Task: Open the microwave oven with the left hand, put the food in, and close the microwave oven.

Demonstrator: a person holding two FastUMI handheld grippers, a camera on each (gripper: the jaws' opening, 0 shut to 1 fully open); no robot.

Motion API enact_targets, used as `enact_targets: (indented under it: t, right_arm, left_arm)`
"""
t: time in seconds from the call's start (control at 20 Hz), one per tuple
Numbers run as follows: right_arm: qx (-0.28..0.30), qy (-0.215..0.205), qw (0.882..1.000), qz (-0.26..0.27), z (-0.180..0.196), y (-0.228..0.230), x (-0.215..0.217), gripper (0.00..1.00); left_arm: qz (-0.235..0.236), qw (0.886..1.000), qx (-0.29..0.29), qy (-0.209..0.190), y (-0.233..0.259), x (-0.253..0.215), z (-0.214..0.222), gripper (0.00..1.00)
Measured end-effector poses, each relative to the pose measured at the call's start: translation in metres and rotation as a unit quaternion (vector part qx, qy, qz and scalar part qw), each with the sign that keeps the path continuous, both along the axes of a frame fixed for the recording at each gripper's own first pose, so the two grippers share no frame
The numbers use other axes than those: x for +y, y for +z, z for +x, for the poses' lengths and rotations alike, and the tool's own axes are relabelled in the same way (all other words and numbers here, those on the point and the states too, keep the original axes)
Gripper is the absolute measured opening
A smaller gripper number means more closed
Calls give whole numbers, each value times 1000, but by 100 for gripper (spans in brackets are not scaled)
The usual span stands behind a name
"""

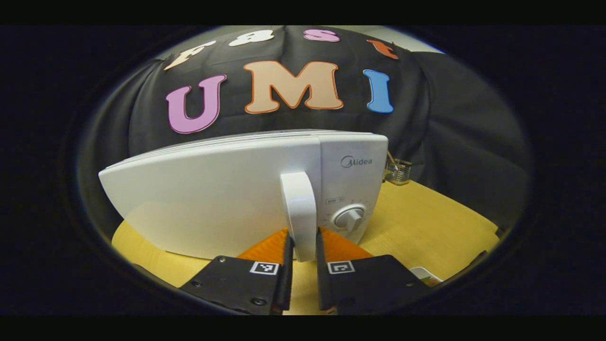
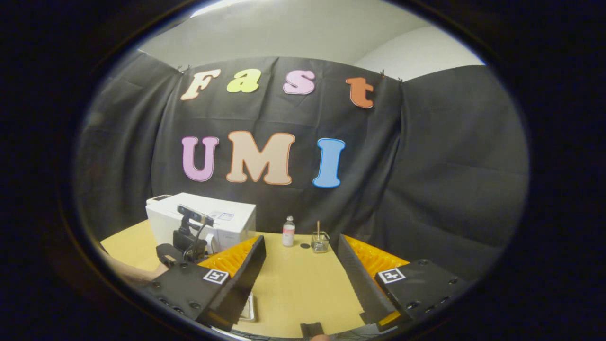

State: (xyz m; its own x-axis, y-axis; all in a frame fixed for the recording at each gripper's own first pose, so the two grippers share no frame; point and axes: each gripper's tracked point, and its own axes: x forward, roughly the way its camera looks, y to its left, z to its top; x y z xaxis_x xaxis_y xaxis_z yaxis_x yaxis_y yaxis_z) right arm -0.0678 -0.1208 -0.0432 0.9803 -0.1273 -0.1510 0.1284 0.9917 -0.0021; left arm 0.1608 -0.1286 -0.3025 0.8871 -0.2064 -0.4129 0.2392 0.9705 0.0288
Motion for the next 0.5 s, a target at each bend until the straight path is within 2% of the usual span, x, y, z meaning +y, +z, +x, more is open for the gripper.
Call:
enact_targets:
  t: [0.2, 0.35, 0.5]
  right_arm:
    - [-2, 3, 1000, 4, 1, -2, 5, 96]
    - [-4, 6, 1000, 10, 3, 0, 10, 98]
    - [-7, 18, 1000, 19, 7, 0, 21, 97]
  left_arm:
    - [-18, 1000, 17, -8, -3, -1, -2, 14]
    - [-6, 1000, 20, -14, -2, -1, 2, 6]
    - [-8, 999, 21, -24, -1, 0, -4, 7]
